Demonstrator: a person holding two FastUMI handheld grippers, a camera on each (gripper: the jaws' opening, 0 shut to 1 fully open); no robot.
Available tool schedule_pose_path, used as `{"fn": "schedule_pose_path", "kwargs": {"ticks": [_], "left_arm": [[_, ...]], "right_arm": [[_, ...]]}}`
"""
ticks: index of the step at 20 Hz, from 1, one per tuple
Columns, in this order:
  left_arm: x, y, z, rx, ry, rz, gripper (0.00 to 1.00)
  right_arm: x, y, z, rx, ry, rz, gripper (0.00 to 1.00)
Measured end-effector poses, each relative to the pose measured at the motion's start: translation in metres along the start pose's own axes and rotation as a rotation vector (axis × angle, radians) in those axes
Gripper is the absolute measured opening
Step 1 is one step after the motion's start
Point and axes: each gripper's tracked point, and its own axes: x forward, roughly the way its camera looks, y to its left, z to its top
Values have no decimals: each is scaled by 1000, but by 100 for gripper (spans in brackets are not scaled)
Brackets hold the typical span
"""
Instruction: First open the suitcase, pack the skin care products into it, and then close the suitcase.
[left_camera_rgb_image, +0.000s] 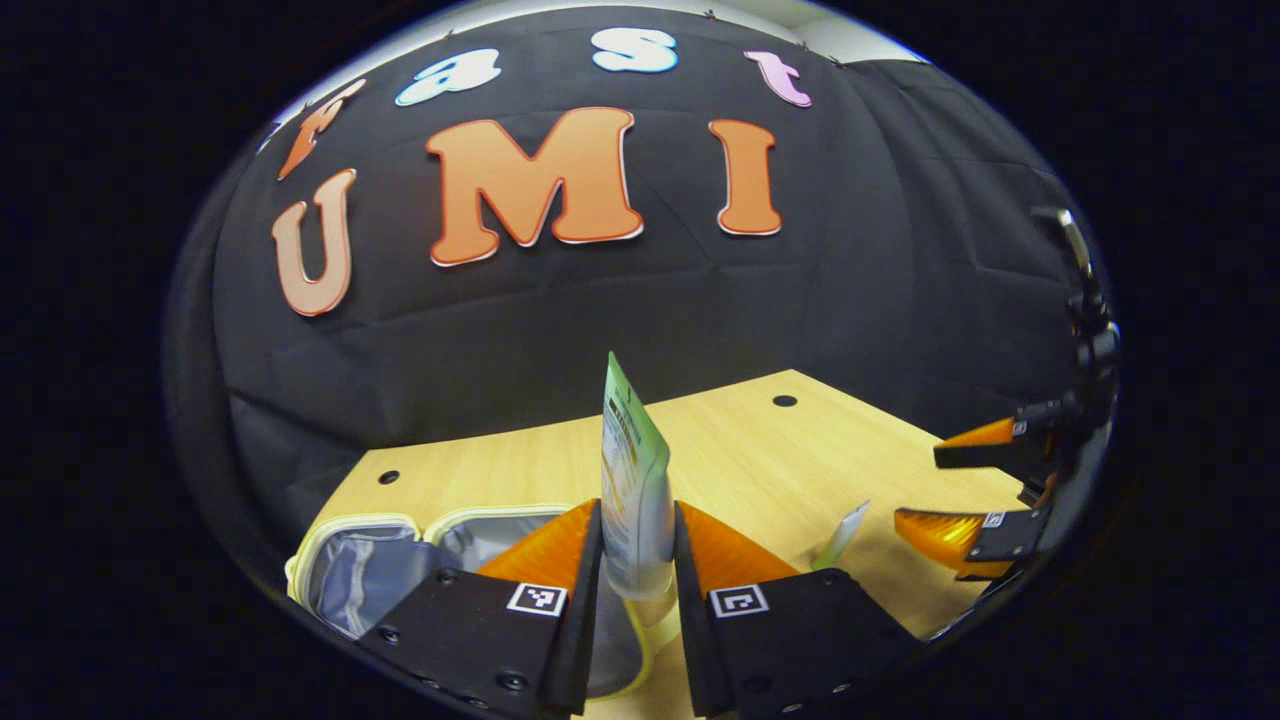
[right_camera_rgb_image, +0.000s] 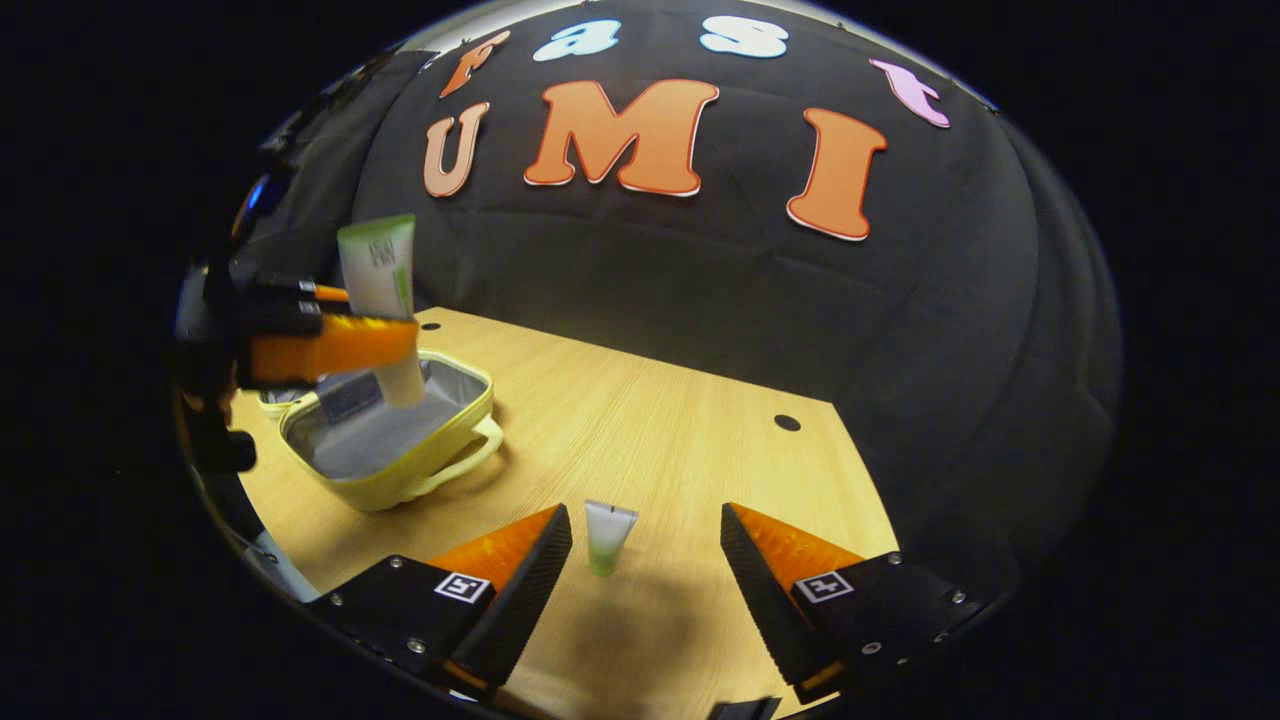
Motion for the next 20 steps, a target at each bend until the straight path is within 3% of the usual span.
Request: {"fn": "schedule_pose_path", "kwargs": {"ticks": [4, 8, 14, 15, 20], "left_arm": [[-21, 42, 0, 2, 7, 75, 37], [-38, 82, -5, 14, 29, 133, 38], [-44, 123, -15, 21, 63, 181, 38], [-44, 127, -18, 21, 66, 182, 38], [-40, 139, -27, 5, 79, 163, 38]], "right_arm": [[30, 18, -50, 35, 129, 27, 94], [54, 29, -72, 85, 185, 25, 86], [76, 37, -70, 119, 185, -5, 49], [77, 40, -68, 128, 189, -2, 36], [61, 57, -34, 150, 147, 31, 36]]}}
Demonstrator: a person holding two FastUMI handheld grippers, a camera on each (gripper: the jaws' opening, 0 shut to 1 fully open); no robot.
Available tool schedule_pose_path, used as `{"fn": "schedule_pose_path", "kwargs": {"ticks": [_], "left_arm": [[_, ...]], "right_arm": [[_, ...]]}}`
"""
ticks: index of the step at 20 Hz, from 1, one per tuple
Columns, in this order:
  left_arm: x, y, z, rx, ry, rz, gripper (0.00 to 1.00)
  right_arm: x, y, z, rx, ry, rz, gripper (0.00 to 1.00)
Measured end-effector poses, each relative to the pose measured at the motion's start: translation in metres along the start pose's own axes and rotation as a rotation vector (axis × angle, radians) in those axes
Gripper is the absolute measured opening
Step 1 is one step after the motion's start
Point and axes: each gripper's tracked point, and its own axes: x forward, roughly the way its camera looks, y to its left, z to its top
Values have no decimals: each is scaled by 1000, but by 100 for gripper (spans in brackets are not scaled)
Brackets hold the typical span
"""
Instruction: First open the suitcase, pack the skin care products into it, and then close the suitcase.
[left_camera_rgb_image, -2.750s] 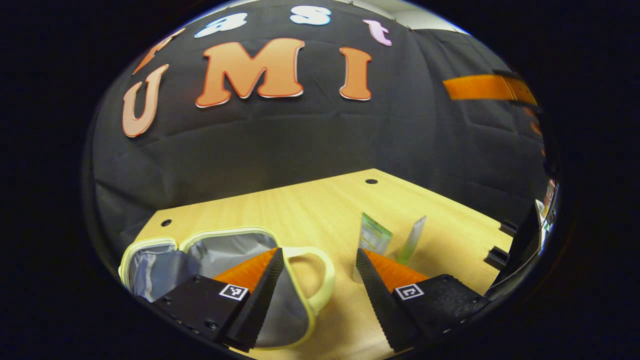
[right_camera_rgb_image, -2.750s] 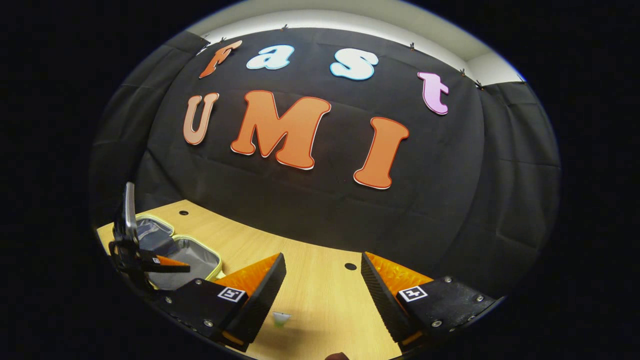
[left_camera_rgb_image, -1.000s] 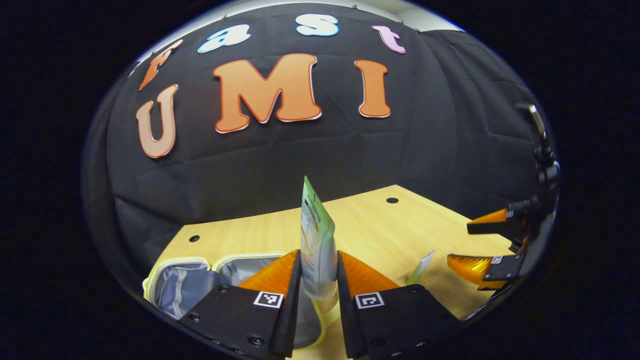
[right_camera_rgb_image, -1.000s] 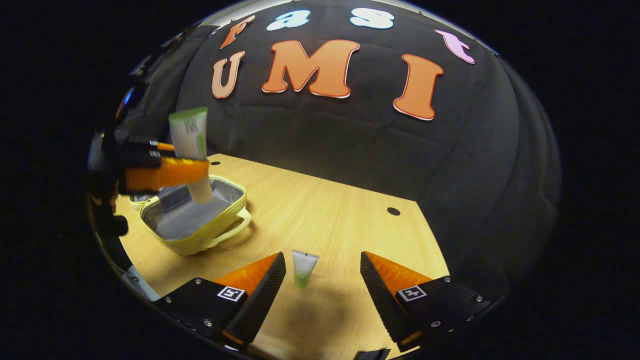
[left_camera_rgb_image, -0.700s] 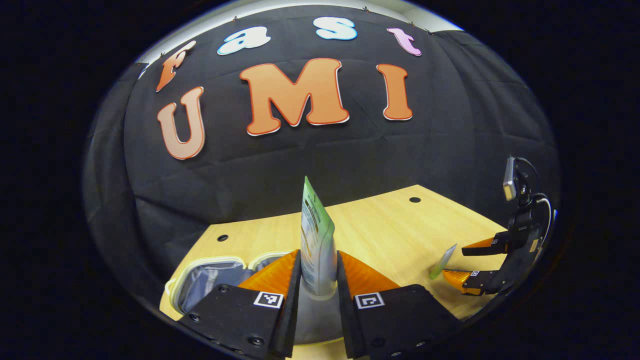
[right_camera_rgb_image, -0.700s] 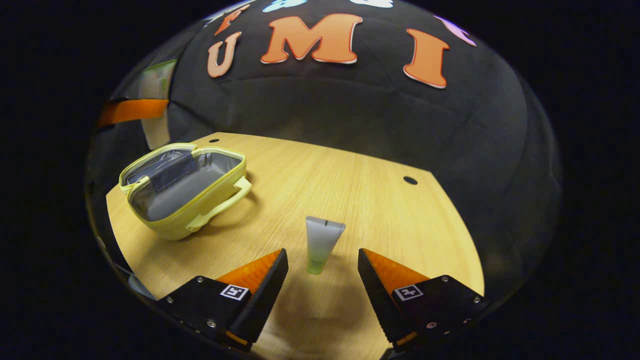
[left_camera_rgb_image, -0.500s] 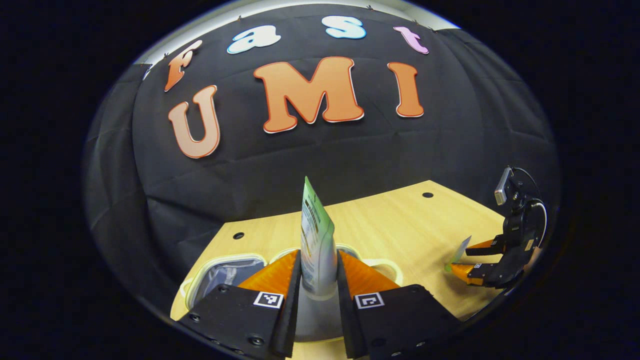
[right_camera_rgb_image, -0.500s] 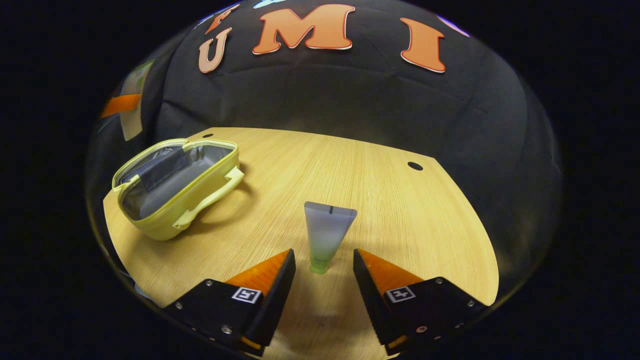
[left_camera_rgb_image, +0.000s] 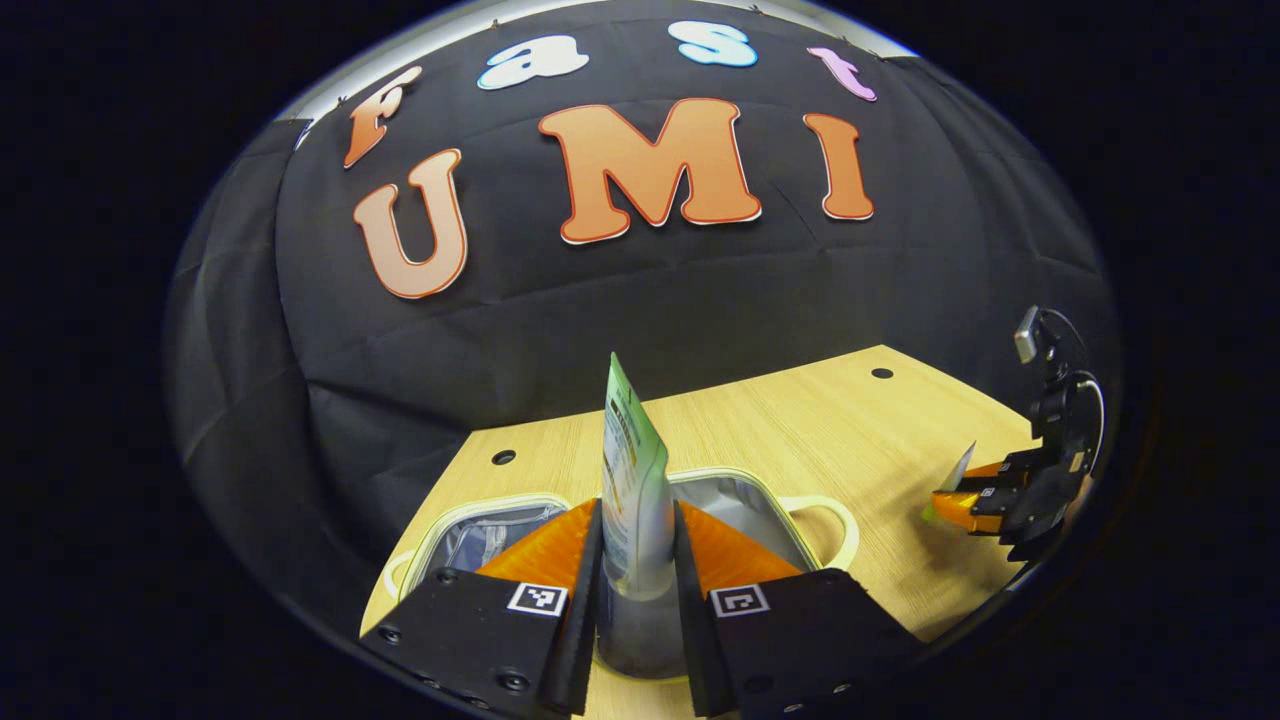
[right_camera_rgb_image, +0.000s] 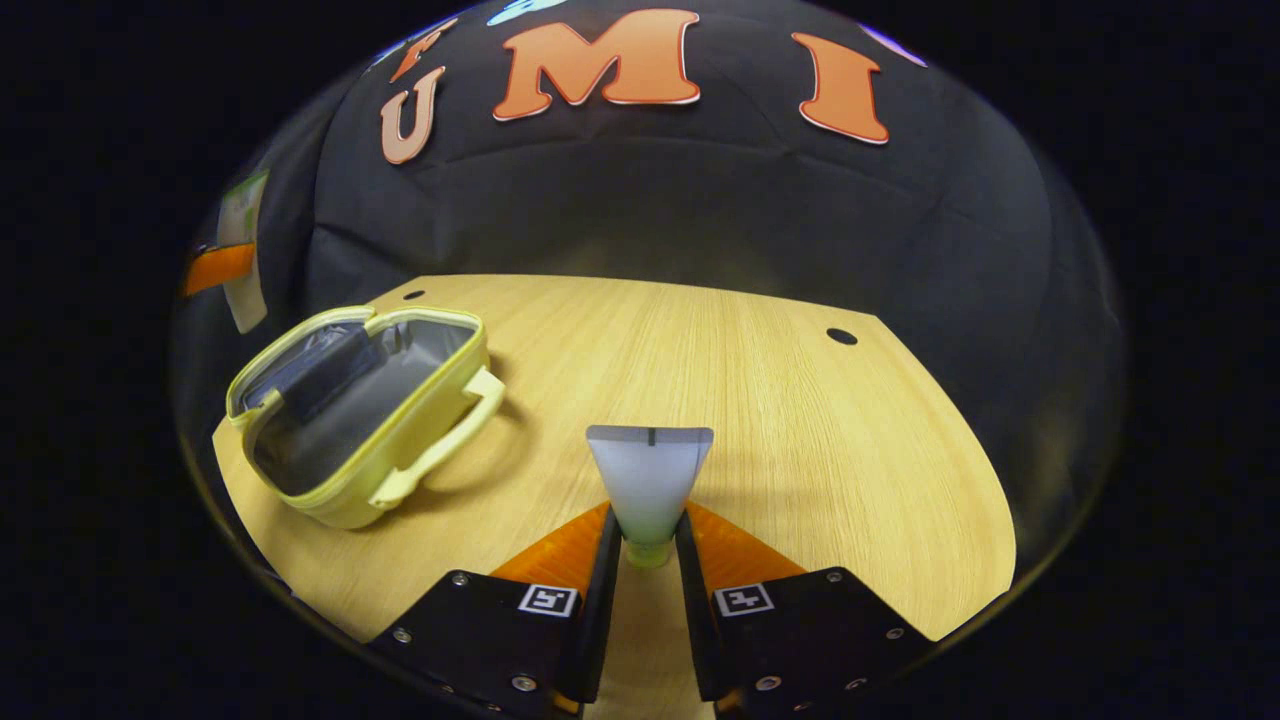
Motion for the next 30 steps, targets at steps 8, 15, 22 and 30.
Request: {"fn": "schedule_pose_path", "kwargs": {"ticks": [8, 15, 22, 30], "left_arm": [[4, 16, -14, -4, 15, -32, 38], [6, 5, -41, -8, 96, -143, 37], [27, -6, -88, -78, 279, -217, 38], [52, -24, -142, -59, 541, -243, 38]], "right_arm": [[-51, 47, 85, -25, -171, 52, 36], [-80, 124, 130, -99, -252, 198, 35], [-66, 163, 110, -140, -177, 255, 36], [-66, 166, 106, -128, -147, 238, 36]]}}
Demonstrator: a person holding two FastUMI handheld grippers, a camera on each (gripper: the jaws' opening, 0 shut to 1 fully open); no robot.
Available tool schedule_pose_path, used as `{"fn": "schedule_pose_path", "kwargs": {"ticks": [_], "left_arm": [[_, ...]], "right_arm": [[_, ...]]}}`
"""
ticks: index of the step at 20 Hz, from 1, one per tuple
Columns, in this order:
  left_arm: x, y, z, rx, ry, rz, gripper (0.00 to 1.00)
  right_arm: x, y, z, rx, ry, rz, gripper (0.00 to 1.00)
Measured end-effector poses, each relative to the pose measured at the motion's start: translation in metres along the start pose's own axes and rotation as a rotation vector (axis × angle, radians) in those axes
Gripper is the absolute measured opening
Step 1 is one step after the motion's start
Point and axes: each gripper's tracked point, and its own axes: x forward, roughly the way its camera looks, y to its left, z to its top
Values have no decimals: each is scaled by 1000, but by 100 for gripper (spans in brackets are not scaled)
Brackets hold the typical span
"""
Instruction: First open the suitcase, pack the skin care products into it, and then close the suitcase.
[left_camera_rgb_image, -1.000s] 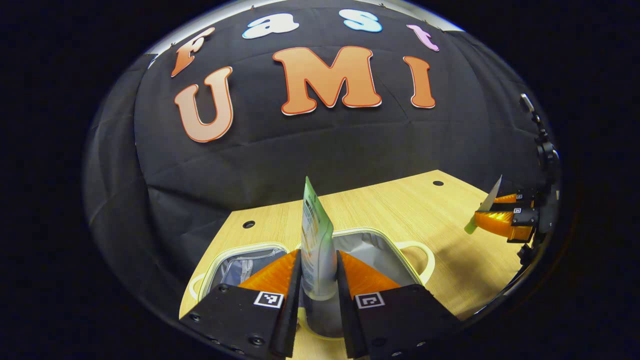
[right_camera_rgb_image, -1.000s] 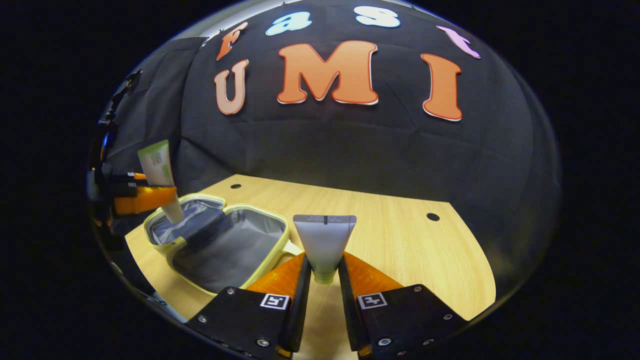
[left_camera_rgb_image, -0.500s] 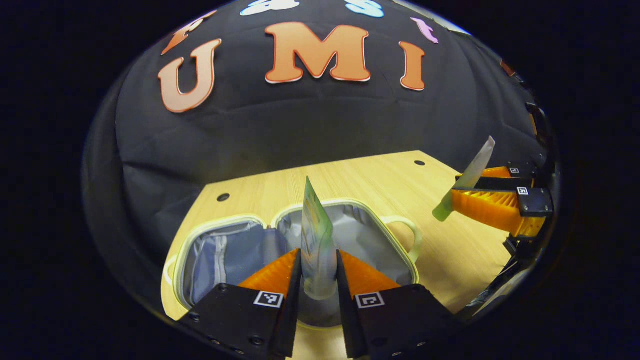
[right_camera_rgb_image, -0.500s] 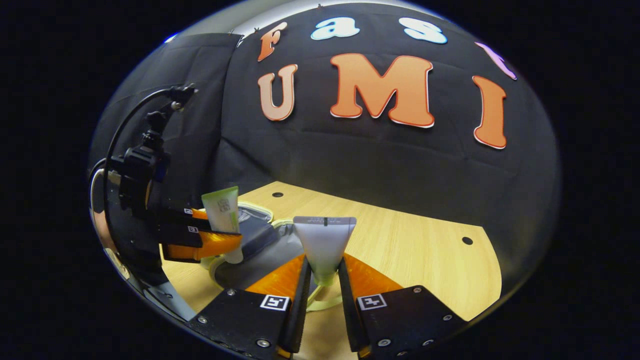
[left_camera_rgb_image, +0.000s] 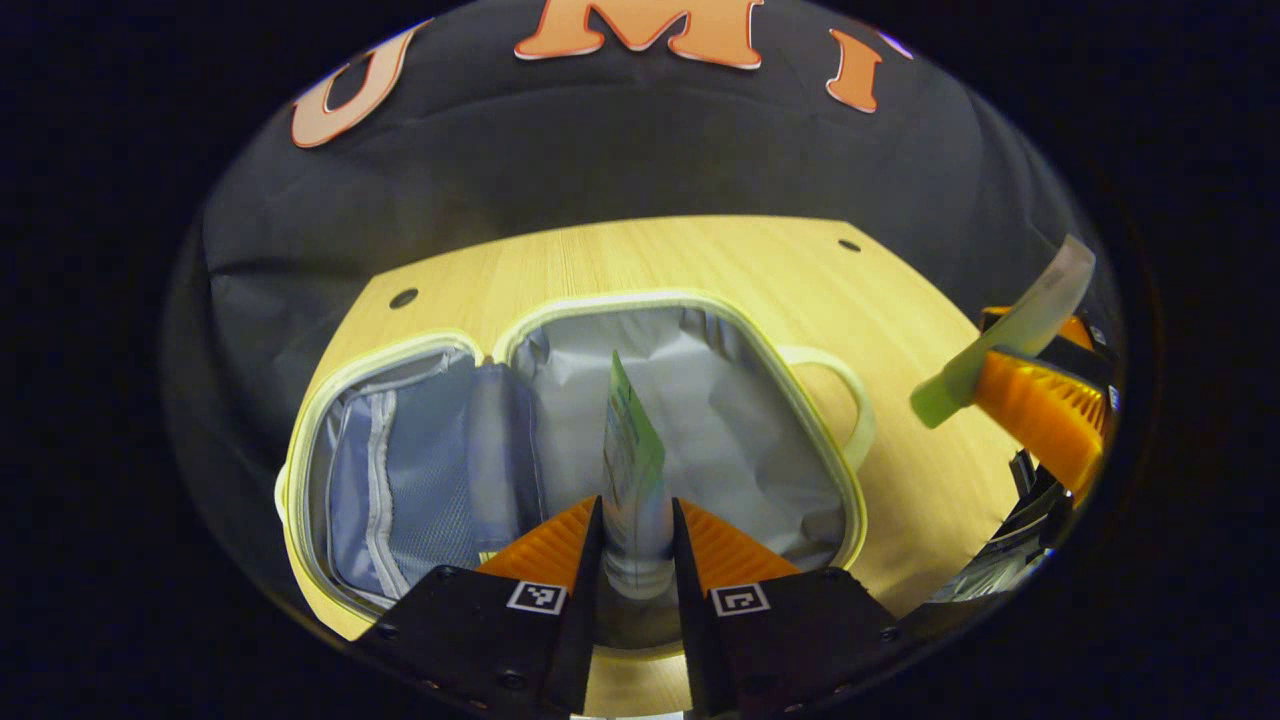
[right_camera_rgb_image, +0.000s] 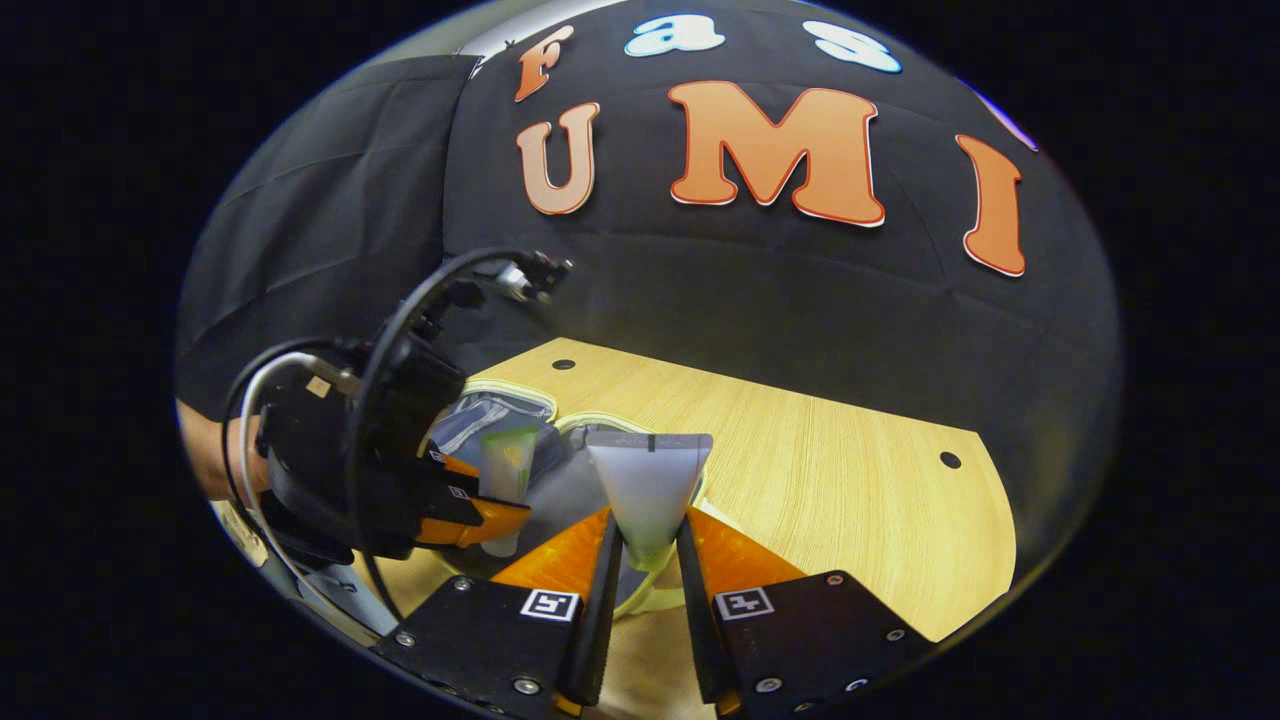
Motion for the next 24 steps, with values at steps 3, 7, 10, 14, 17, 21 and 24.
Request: {"fn": "schedule_pose_path", "kwargs": {"ticks": [3, 7, 10, 14, 17, 21, 24], "left_arm": [[11, 3, -7, -41, 59, 21, 38], [33, 10, -7, -77, 94, 58, 39], [47, 22, -1, -74, 91, 125, 38], [52, 28, 0, -144, 54, 113, 40], [37, 29, 13, -183, -39, 91, 60], [0, 45, 31, -208, -166, 133, 91], [-31, 71, 40, -230, -249, 185, 92]], "right_arm": [[-1, -2, -7, 16, 24, -5, 36], [-1, -2, -11, 28, 46, 3, 36], [3, 0, -19, 33, 79, 16, 31], [16, 3, -32, 73, 134, 41, 31], [25, 8, -35, 78, 159, 59, 36], [36, 24, -48, 93, 227, 97, 36], [44, 36, -59, 96, 274, 127, 36]]}}
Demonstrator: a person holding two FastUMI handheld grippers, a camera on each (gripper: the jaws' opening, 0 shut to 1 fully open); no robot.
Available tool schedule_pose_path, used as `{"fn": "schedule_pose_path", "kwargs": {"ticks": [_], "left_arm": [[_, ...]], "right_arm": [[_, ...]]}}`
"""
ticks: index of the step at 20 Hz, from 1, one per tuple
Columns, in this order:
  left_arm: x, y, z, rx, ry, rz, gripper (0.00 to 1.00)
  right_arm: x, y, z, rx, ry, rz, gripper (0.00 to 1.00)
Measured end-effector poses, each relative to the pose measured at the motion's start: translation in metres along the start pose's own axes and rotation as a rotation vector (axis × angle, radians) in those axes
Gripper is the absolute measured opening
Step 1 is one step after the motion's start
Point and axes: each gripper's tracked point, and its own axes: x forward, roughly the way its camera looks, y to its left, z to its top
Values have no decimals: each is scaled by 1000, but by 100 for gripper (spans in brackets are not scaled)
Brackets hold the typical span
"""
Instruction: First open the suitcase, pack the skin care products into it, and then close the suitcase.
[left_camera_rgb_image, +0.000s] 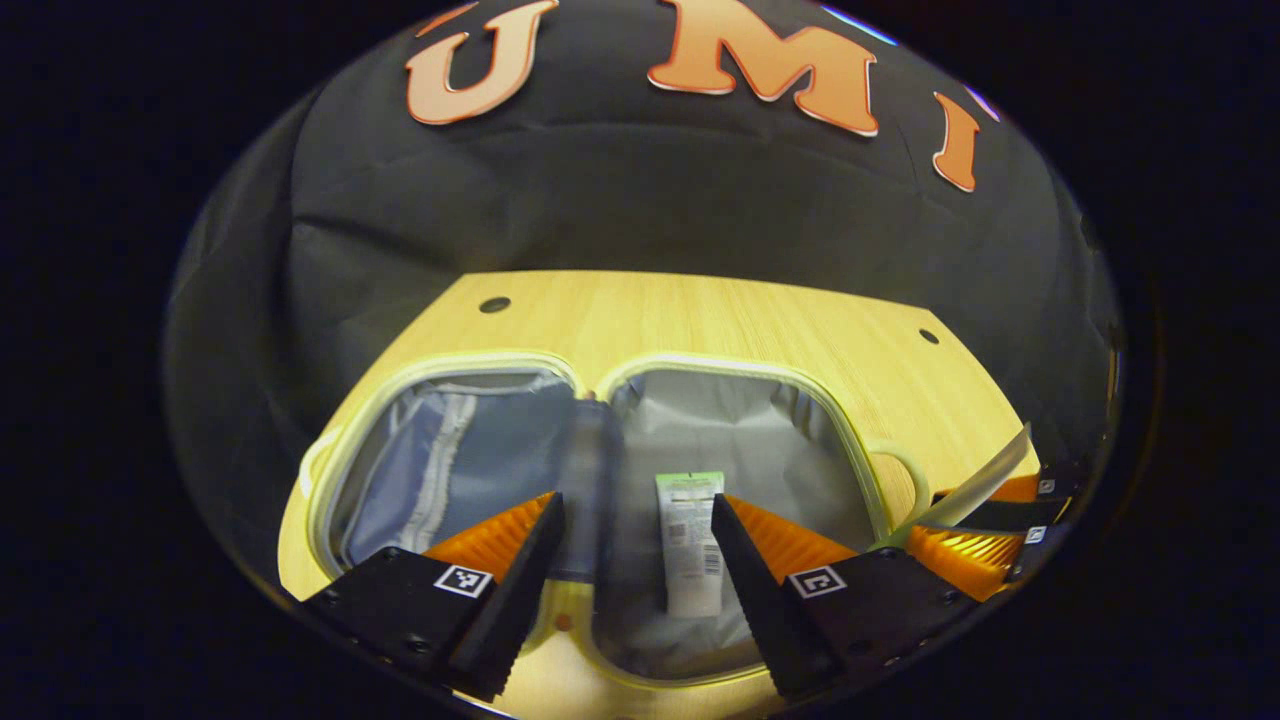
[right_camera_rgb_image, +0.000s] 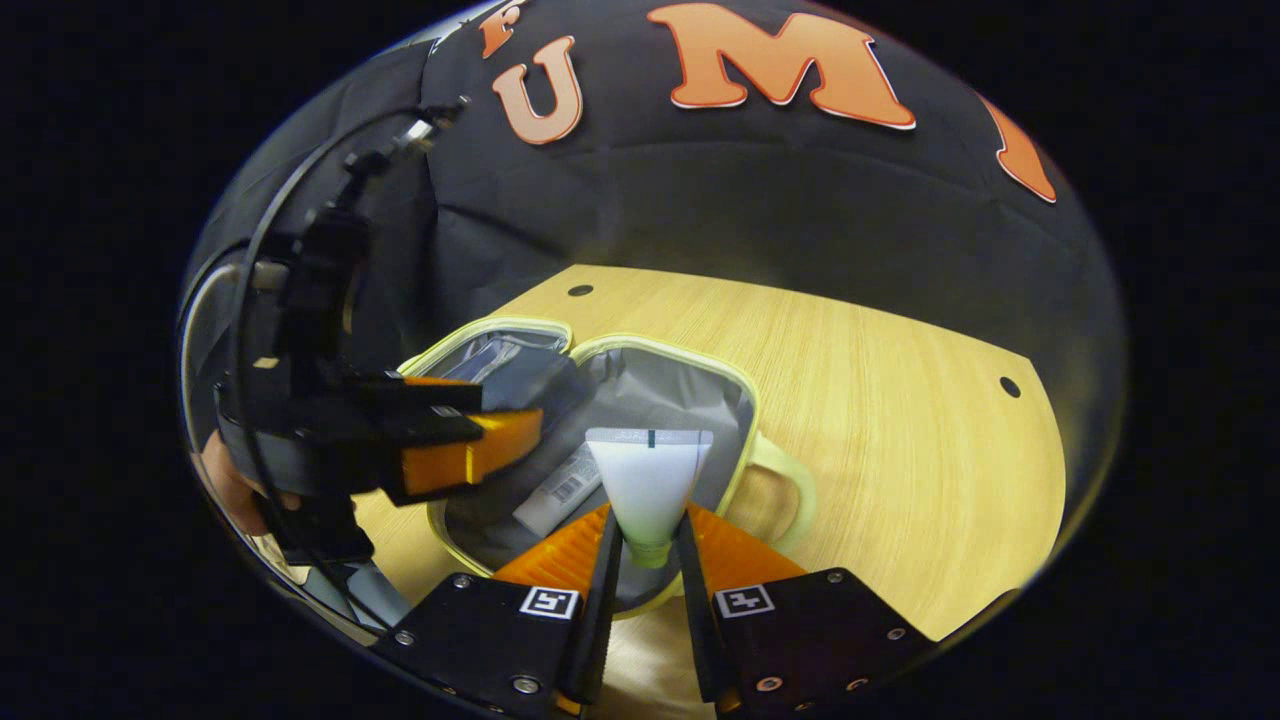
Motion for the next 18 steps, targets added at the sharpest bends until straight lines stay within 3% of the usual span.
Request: {"fn": "schedule_pose_path", "kwargs": {"ticks": [5, 6, 12, 18], "left_arm": [[-23, 58, 23, -13, -91, 73, 97], [-26, 72, 25, -16, -98, 91, 97], [-35, 165, 14, -73, -107, 223, 97], [-40, 259, 2, -243, -133, 300, 96]], "right_arm": [[27, 10, -13, 5, 74, 16, 31], [32, 11, -16, 6, 91, 16, 36], [54, 9, -42, 69, 227, -35, 36], [67, 8, -42, 151, 262, -82, 38]]}}
